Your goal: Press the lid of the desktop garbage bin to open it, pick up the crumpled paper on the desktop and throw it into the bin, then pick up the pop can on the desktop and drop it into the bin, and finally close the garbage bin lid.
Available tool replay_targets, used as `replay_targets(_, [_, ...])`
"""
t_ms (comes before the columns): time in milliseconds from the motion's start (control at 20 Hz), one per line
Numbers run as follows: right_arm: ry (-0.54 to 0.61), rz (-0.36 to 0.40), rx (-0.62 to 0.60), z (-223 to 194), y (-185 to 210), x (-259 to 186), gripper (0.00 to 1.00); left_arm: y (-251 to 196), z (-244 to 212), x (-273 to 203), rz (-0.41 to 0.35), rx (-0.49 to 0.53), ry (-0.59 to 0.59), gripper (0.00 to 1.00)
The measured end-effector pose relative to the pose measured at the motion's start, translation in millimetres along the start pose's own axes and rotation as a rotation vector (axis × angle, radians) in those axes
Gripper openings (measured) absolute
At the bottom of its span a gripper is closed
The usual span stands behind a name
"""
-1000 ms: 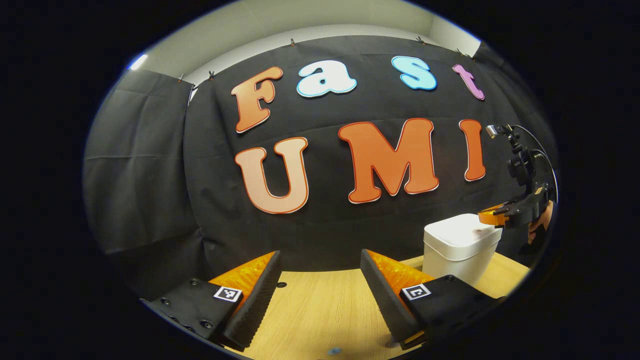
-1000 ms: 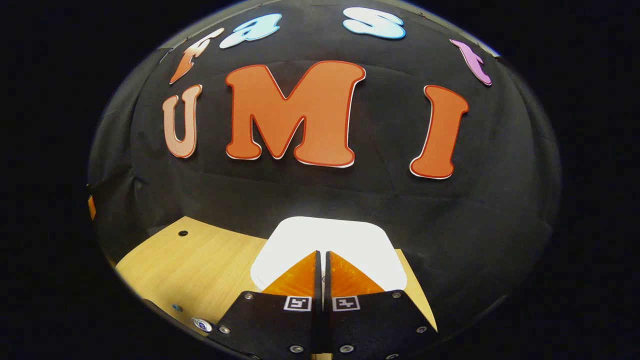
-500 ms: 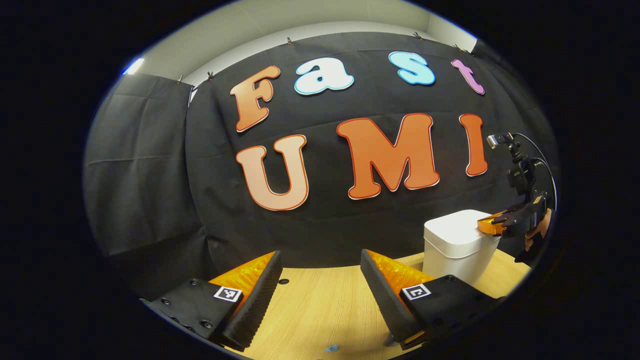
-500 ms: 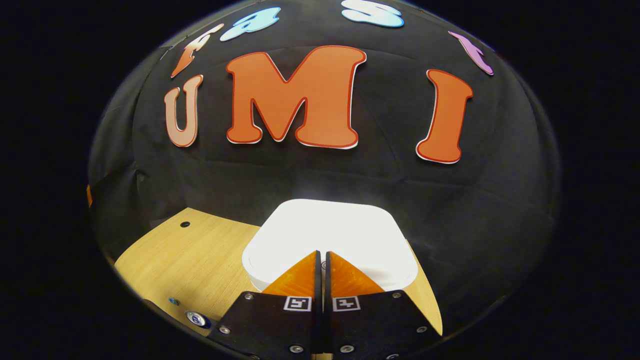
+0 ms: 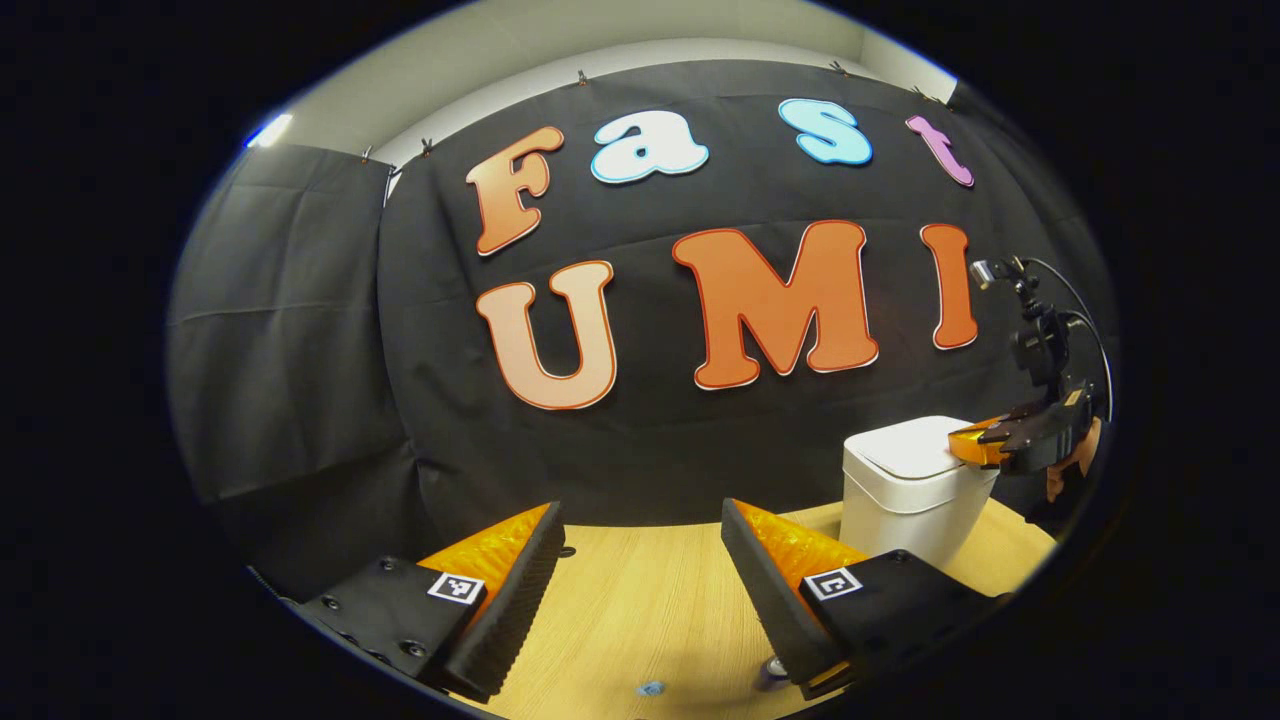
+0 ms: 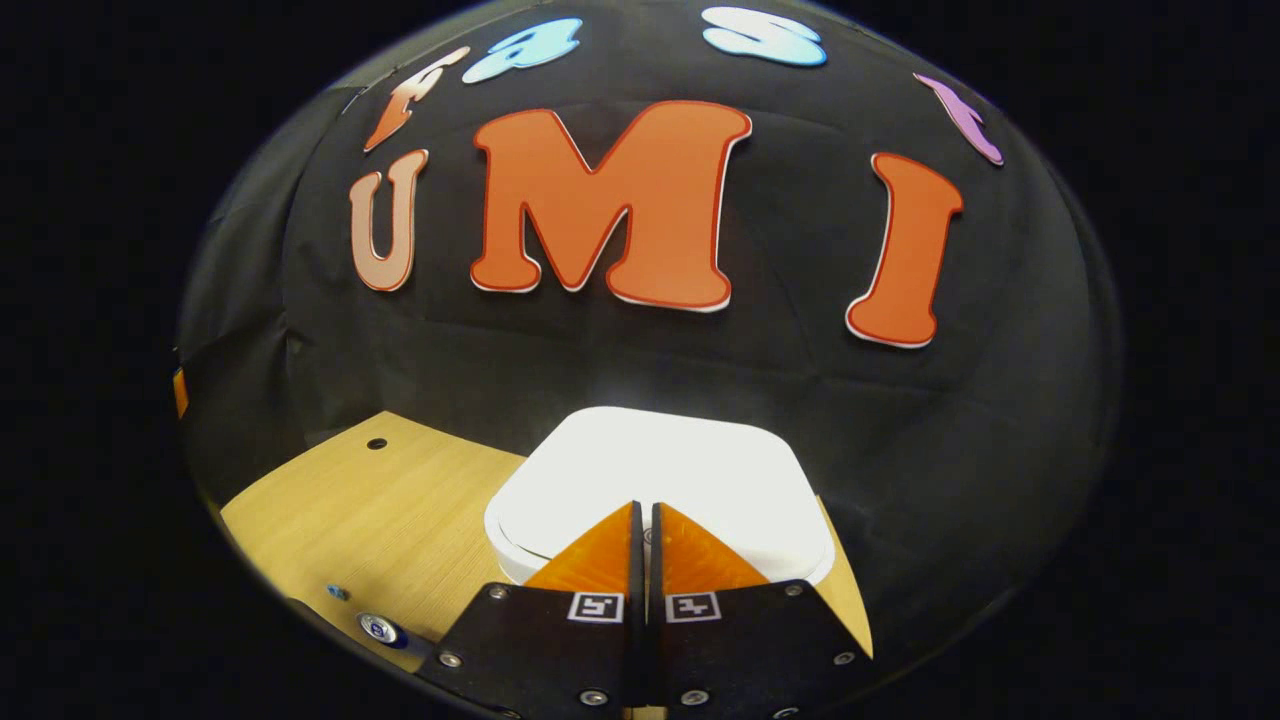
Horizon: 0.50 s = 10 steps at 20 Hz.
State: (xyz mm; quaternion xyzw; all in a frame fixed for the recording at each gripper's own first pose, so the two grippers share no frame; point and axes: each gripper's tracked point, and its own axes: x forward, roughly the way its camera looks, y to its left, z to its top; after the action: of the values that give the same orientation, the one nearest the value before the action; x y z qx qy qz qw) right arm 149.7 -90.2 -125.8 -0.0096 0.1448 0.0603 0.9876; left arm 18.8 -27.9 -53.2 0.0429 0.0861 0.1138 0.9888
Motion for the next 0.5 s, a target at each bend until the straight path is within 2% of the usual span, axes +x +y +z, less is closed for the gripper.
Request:
replay_targets(250, [-0.121, -0.001, -0.023, 32, 14, -22, 0.01, 14, -10, 11, -0.022, -0.025, 0.019, 1.00])
replay_targets(350, [-0.133, 0.041, -0.045, 32, 30, -30, 0.03, 22, -24, 17, -0.029, -0.047, 0.056, 1.00])
replay_targets(450, [-0.132, 0.057, -0.073, 24, 45, -38, 0.12, 28, -40, 23, -0.043, -0.070, 0.097, 1.00])
replay_targets(500, [-0.136, 0.061, -0.081, 23, 50, -42, 0.27, 30, -48, 25, -0.050, -0.070, 0.113, 1.00])
